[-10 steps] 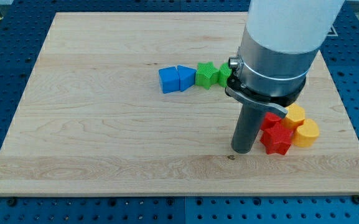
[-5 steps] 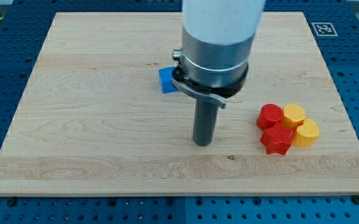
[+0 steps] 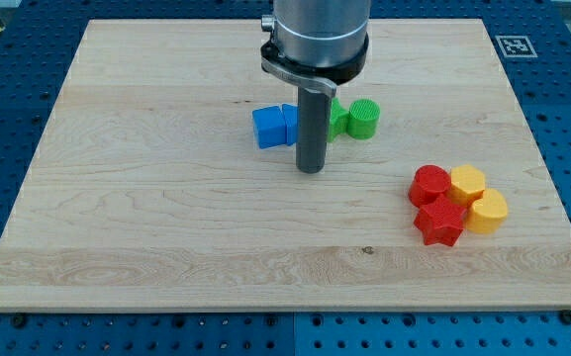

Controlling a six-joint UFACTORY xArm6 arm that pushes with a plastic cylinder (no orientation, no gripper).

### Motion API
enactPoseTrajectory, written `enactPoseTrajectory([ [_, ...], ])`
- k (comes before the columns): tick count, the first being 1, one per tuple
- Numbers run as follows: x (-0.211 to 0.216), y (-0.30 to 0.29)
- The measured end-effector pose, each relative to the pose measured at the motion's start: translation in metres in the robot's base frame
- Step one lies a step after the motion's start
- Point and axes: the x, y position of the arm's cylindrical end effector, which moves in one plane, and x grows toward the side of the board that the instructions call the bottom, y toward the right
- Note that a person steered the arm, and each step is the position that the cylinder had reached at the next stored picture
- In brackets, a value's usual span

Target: Push the blue triangle top left to the blue cube

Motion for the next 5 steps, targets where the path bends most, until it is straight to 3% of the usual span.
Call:
enactPoseTrajectory([
  [5,-0.052,-0.01],
])
